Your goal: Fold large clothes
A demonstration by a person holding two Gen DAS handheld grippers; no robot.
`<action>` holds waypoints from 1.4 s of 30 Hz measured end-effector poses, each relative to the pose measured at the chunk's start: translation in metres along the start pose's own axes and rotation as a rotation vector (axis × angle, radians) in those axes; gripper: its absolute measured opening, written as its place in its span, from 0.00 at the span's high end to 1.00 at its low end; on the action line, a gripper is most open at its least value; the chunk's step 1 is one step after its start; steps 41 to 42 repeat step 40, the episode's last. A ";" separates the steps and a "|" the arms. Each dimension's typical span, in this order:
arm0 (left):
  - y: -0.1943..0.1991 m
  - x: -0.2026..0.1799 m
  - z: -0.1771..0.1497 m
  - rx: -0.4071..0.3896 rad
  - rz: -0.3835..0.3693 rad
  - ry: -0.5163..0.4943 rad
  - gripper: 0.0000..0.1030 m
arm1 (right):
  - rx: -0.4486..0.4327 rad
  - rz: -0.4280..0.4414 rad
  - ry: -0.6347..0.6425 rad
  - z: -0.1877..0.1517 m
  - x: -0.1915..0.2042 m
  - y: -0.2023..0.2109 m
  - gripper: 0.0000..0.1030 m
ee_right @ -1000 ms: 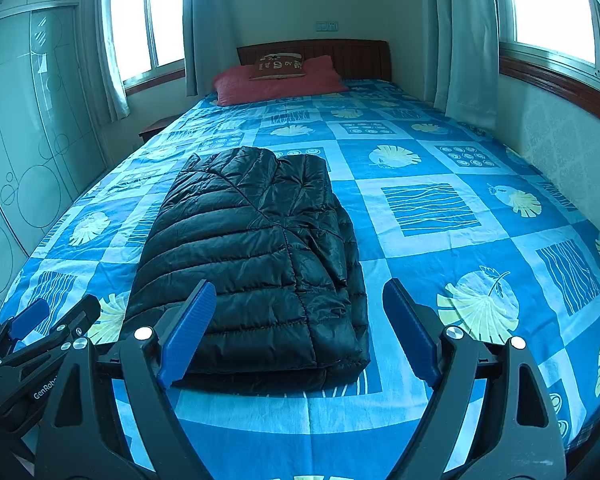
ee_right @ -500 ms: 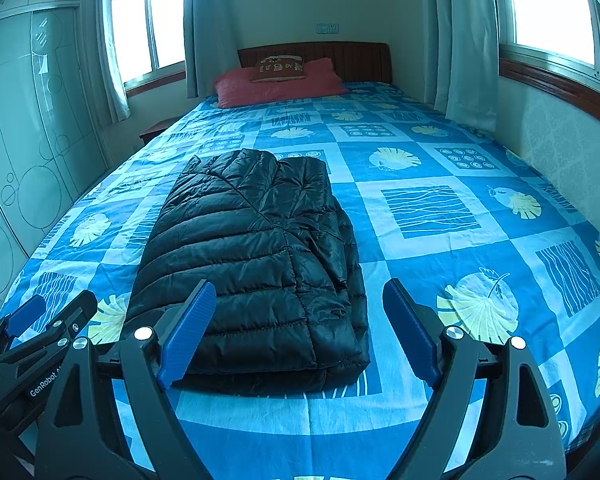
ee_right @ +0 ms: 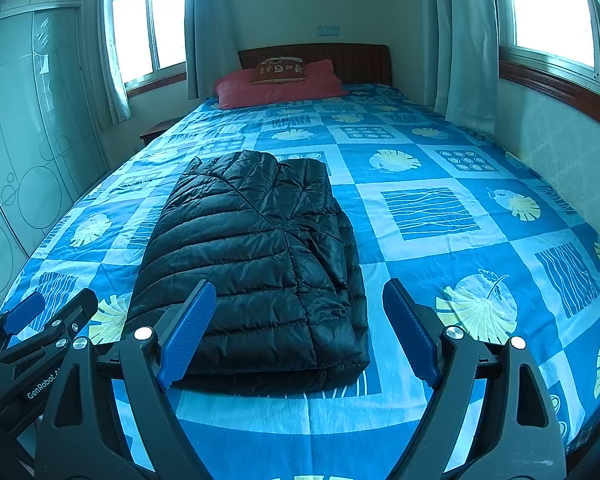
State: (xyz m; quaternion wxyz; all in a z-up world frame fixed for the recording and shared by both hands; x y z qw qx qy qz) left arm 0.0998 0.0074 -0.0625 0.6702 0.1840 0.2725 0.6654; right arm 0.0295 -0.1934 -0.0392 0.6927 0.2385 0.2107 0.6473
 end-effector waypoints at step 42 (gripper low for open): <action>-0.026 0.025 -0.006 0.044 0.024 0.046 0.15 | 0.029 -0.003 -0.012 -0.007 -0.016 -0.020 0.17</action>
Point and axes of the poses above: each gripper's, at about its wrist camera, not at the fingertips, and y roughly against the way its jaws point, x to its left, z to its top, the point moved 3 cm from there along -y, roughly the way its jaws point, and after that the axes turned 6 degrees about -z, right-handed, at the moved point
